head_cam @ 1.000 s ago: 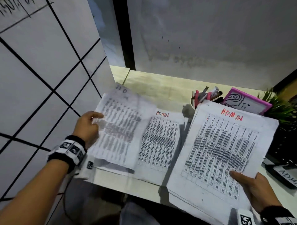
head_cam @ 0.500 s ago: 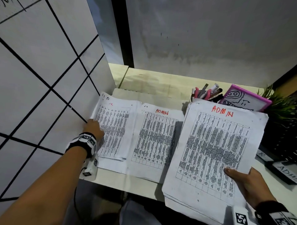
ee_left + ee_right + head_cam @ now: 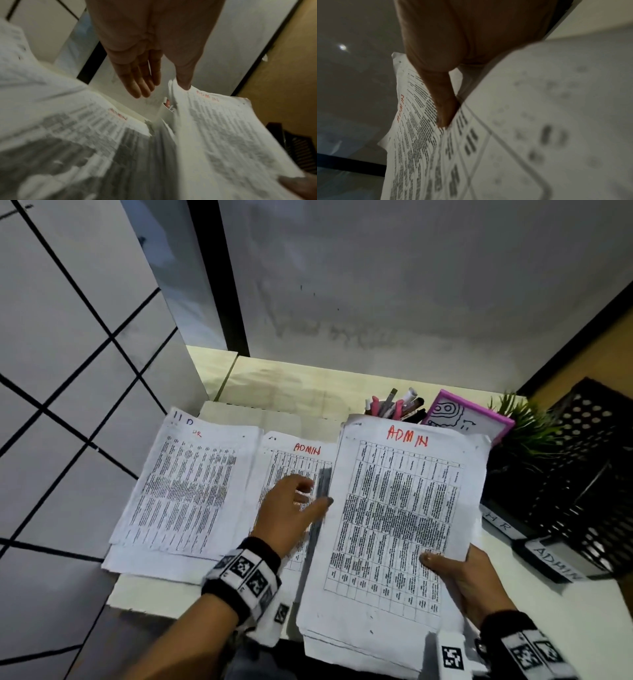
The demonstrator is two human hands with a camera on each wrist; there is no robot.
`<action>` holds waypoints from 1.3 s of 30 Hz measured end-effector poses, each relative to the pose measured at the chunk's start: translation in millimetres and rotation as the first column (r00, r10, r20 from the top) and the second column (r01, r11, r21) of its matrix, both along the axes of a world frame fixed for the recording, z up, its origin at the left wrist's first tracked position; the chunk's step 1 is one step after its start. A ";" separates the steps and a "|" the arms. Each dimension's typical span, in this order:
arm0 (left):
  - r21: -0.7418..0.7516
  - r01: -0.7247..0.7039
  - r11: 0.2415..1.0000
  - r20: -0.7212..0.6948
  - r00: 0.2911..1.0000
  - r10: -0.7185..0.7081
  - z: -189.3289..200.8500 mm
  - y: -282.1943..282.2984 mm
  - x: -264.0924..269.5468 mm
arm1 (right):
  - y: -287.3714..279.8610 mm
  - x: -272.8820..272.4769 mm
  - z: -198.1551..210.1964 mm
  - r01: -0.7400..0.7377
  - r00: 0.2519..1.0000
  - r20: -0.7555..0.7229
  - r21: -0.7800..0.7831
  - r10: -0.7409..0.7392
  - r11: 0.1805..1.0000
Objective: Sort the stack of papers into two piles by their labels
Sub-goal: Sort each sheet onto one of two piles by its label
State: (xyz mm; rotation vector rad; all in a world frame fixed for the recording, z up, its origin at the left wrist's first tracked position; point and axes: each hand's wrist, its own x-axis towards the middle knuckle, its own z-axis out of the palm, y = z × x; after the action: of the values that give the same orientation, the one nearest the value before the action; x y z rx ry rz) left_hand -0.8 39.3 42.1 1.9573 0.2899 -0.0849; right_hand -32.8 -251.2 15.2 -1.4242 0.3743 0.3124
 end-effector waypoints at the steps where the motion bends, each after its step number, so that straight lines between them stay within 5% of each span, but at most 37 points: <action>1: -0.071 -0.050 0.996 -0.027 0.998 0.048 -0.7 -11.0 -0.2 | -0.6 0.0 0.2 0.012 1.000 0.003 -0.009 -0.012 1.000; 7: -0.276 -0.231 0.933 -0.061 0.973 0.223 -10.6 -37.8 0.7 | -1.7 -1.8 -1.7 0.015 1.000 0.008 0.032 -0.016 0.999; 11: -0.249 -0.236 0.939 -0.008 0.970 0.241 -10.2 -41.3 1.9 | 0.6 -4.4 0.4 -0.018 1.000 0.007 0.068 0.018 0.997; 15: -0.192 -0.098 0.977 0.186 0.973 0.135 -8.1 -42.3 -7.3 | 1.6 -1.8 4.1 -0.021 1.000 0.012 0.079 0.021 0.997; 18: -0.087 0.028 0.996 0.417 0.909 0.011 -10.4 -40.1 -19.6 | 0.2 -1.8 0.9 -0.009 1.000 -0.017 0.069 0.010 0.998; 23: 0.006 0.246 0.969 0.518 0.829 -0.214 -4.5 -43.0 -37.0 | -3.2 -3.4 -7.4 0.012 0.997 -0.078 0.041 -0.009 0.999; 34: -0.016 0.323 0.946 0.372 0.880 -0.294 5.7 -50.6 -45.4 | 2.3 -2.4 -1.5 0.040 0.999 -0.036 0.056 -0.038 0.998; 36: -0.003 0.234 0.972 0.295 0.929 -0.223 2.3 -48.6 -41.9 | 0.0 -2.6 -1.7 0.056 0.997 -0.060 0.083 -0.051 0.995; 39: -0.239 -0.035 0.970 0.165 0.983 0.076 -4.4 -35.2 -30.9 | -2.9 -3.6 -4.5 0.064 0.997 -0.040 0.077 -0.061 0.995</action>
State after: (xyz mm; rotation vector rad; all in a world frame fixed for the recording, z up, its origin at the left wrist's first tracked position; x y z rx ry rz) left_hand -31.7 4.1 37.7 1.7070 0.2094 0.0849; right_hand -36.4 -254.1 10.7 -1.3290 0.4319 0.2998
